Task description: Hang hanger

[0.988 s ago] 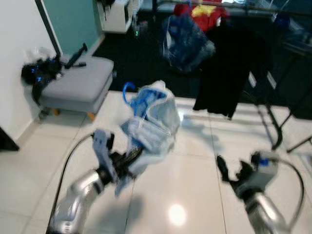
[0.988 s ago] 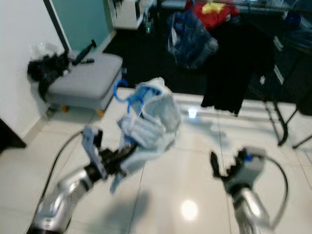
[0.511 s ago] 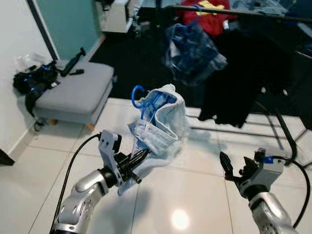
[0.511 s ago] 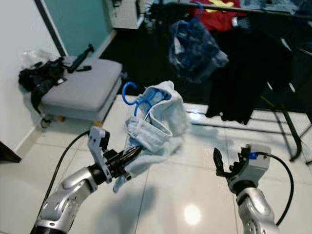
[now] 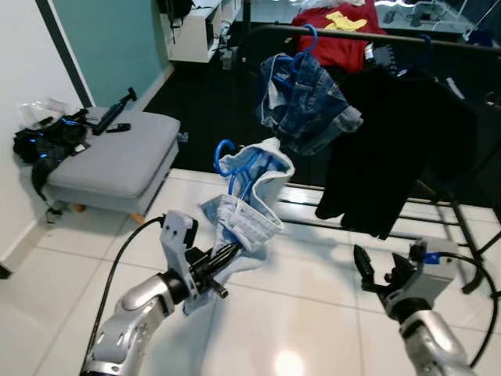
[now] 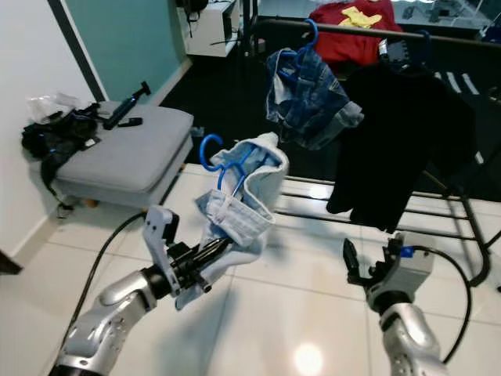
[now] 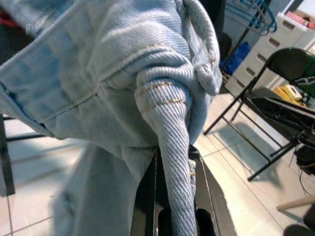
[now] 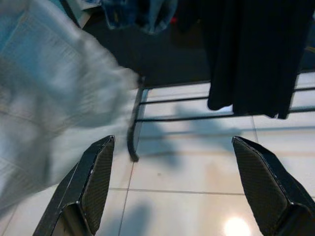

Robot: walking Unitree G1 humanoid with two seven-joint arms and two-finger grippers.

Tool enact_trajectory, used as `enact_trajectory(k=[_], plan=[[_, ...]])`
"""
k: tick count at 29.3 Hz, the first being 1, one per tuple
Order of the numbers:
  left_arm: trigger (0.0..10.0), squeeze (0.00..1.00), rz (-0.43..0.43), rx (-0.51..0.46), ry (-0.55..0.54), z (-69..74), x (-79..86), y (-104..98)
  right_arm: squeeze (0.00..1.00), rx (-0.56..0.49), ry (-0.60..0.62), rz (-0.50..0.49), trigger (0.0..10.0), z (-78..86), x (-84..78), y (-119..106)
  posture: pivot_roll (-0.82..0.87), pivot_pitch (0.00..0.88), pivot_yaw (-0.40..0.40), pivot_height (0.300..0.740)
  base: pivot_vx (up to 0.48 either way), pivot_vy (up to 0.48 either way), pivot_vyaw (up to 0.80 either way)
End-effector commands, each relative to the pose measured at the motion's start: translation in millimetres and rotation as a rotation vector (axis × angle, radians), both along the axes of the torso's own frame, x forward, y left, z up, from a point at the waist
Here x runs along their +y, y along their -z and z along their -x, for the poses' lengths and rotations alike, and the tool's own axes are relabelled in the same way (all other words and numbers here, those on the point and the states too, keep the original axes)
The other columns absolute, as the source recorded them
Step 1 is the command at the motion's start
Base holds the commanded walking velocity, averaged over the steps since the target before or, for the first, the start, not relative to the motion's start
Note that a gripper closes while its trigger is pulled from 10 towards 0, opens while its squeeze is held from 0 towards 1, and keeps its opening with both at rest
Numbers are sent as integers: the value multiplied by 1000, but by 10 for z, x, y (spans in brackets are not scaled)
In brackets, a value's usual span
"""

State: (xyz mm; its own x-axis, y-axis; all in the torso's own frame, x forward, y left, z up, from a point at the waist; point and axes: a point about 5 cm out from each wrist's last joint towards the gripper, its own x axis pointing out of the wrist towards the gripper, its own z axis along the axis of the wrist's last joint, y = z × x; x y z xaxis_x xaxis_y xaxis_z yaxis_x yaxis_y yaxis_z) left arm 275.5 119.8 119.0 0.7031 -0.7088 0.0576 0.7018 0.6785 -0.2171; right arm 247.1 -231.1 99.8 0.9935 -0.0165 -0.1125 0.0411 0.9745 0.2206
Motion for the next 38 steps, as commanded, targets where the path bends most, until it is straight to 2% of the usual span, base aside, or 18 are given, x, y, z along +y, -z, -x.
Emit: enact_trajectory(k=[1, 29, 33, 38], plan=[[10000, 0, 2, -36, 8, 5, -8, -57, 0, 9, 8, 2, 10000, 23, -26, 20, -46, 146, 11, 740, 266, -398, 0], [10000, 0, 26, -54, 6, -11, -51, -125, 0, 9, 6, 0, 10000, 23, -24, 25, -46, 142, 11, 740, 370, -297, 0], [10000, 0, 46, -77, -31, -51, -93, -228, 0, 10, 6, 1, 10000, 24, -28, 24, -48, 142, 12, 740, 466, 0, 0], [10000, 0, 49, -87, -32, -53, -115, -261, 0, 9, 6, 1, 10000, 23, -29, 23, -49, 143, 13, 740, 471, 0, 0]])
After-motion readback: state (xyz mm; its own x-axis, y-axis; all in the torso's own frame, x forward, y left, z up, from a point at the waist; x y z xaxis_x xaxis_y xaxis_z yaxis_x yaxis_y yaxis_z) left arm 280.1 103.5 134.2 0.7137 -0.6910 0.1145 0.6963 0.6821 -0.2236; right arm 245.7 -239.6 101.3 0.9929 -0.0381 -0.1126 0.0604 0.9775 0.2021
